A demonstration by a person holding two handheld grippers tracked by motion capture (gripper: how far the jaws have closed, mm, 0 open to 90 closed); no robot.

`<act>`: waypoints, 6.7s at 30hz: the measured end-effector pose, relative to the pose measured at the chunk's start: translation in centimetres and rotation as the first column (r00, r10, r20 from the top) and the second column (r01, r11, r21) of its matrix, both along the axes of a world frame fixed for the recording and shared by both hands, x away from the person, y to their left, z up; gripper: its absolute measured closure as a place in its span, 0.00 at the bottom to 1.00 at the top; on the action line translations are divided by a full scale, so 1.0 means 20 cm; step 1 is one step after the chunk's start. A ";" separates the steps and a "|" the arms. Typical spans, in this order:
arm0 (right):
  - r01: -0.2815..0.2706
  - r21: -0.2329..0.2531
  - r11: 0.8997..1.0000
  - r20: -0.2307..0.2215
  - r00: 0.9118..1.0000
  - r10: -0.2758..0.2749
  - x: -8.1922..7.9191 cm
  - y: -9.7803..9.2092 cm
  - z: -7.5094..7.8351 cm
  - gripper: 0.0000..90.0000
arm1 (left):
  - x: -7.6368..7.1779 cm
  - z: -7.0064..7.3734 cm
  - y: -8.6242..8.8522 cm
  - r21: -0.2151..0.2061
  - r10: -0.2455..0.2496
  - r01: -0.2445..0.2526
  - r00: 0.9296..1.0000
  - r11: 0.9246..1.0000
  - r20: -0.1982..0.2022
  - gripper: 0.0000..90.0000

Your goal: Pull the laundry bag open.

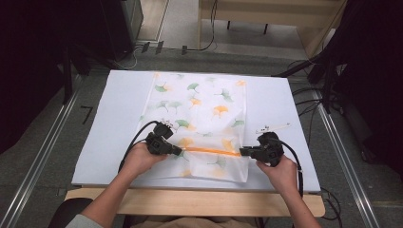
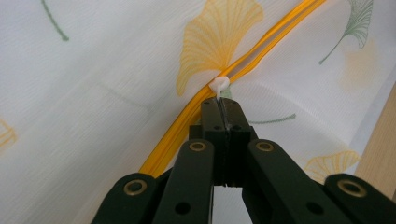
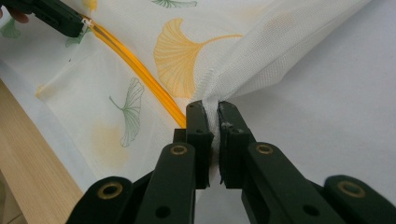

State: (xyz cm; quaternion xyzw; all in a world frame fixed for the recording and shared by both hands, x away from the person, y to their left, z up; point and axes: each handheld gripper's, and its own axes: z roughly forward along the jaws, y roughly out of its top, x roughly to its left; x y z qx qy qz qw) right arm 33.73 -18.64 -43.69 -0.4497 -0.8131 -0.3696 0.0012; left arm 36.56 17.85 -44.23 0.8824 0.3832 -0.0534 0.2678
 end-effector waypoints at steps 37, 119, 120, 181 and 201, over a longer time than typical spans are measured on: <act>-0.008 0.004 1.000 0.000 1.000 0.008 0.00 0.01 0.00 0.96 | -0.02 0.02 0.16 0.010 0.040 -0.040 0.999 0.999 0.003 1.00; 0.013 -0.015 1.000 -0.033 0.999 -0.014 0.02 -0.04 -0.03 0.95 | -0.08 0.06 0.65 0.010 0.206 -0.206 0.978 0.979 -0.027 1.00; 0.016 -0.014 1.000 -0.034 0.999 -0.016 0.03 -0.05 -0.03 0.95 | -0.09 0.06 0.65 0.008 0.209 -0.209 0.977 0.978 -0.032 1.00; 0.088 -0.008 0.996 0.113 0.990 -0.087 0.03 -0.18 0.02 0.66 | -0.12 0.07 0.69 -0.141 0.249 -0.240 0.967 0.960 0.047 0.56; 0.262 0.012 0.965 0.207 0.944 -0.259 0.05 -0.44 -0.05 0.47 | -0.07 0.08 0.82 -0.161 0.395 -0.367 0.894 0.916 0.211 0.39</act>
